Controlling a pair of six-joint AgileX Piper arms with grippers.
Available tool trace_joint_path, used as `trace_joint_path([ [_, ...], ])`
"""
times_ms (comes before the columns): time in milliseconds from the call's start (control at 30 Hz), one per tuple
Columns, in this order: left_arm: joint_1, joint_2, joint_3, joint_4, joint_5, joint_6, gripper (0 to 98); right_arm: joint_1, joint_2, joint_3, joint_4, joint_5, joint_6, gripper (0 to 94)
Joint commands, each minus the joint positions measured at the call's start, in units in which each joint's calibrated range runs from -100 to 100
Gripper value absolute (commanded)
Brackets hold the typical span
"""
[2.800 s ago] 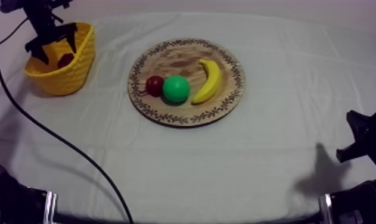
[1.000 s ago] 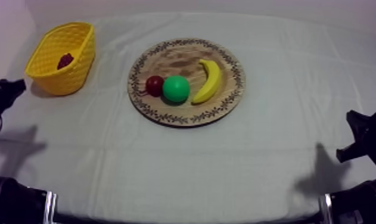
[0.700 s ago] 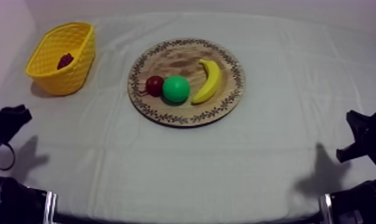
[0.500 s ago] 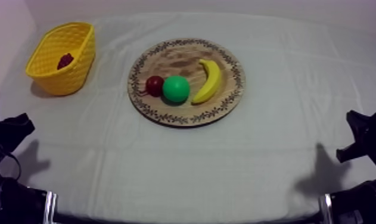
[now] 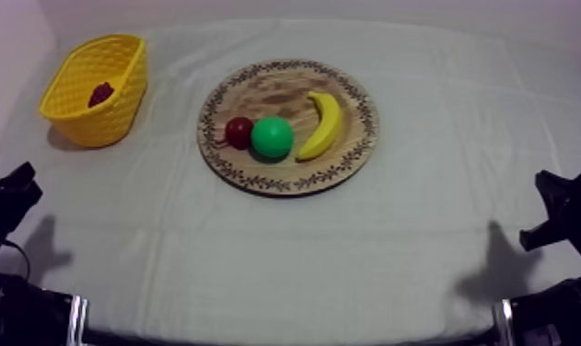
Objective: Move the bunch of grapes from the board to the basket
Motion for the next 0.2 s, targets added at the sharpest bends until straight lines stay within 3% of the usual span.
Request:
trace_joint_path([
  [0,-0.1,-0.2,0.2,-0.01,-0.3,1.5,0.0,0.0,0.0,0.0,0.0,0.0,0.0,0.3],
  [167,-0.3,-0.5,0.9,-0.05,-2.0,1.7,0.0,0.0,0.0,0.0,0.0,0.0,0.0,0.3],
])
